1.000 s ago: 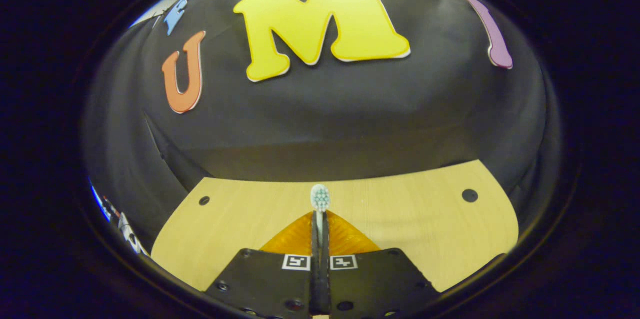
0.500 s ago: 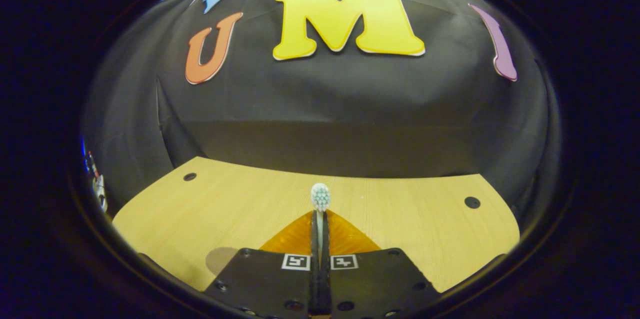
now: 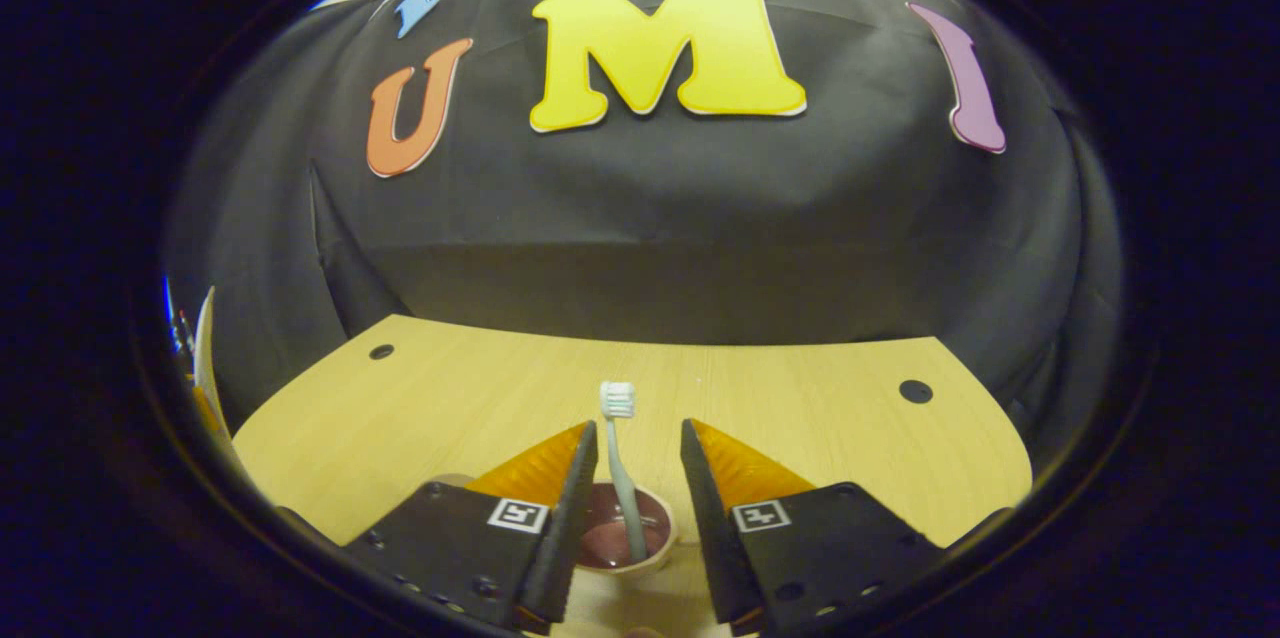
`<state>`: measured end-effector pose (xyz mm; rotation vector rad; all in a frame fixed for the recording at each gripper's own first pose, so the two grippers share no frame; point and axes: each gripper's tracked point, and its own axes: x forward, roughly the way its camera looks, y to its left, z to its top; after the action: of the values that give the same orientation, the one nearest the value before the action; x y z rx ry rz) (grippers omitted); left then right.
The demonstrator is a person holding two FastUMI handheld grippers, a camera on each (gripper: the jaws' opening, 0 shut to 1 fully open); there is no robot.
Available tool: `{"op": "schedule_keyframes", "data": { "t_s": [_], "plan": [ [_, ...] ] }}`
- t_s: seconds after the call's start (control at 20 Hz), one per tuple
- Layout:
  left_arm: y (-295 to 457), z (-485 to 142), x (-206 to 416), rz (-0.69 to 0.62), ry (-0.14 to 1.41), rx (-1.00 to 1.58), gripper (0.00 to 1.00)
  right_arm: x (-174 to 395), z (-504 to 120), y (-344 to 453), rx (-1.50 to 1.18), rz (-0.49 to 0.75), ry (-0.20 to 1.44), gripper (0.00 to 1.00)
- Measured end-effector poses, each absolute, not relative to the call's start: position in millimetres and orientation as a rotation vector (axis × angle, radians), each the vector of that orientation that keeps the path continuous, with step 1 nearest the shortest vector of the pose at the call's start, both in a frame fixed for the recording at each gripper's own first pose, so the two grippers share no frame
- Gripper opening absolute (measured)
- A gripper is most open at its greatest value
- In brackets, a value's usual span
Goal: Put the toothbrush and toothpaste on the desktop into the cup, then pick up the cup and place it on the coaster on the desktop.
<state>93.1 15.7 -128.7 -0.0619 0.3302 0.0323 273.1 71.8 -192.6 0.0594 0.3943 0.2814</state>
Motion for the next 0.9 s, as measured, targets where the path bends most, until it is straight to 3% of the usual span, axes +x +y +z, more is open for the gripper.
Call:
{"op": "schedule_keyframes", "data": {
  "t_s": [0.1,0.4,0.6,0.9],
  "plan": [
    [-2.0,-121.0,111.2,0.002,0.277,-0.048,0.35,261.6,-180.0,59.5,0.064,0.292,0.387,0.68],
    [-67.7,-116.2,171.2,-0.08,0.107,-0.081,0.36,239.8,-153.6,0.3,0.054,0.287,0.356,0.74],
    [-110.9,-145.2,207.5,-0.132,0.054,-0.079,0.35,235.2,-155.6,-34.8,0.026,0.29,0.368,0.8],
    [-132.9,-182.1,232.5,-0.12,-0.003,-0.035,0.35,227.7,-176.9,-73.3,0.0,0.273,0.416,0.81]
  ]
}}
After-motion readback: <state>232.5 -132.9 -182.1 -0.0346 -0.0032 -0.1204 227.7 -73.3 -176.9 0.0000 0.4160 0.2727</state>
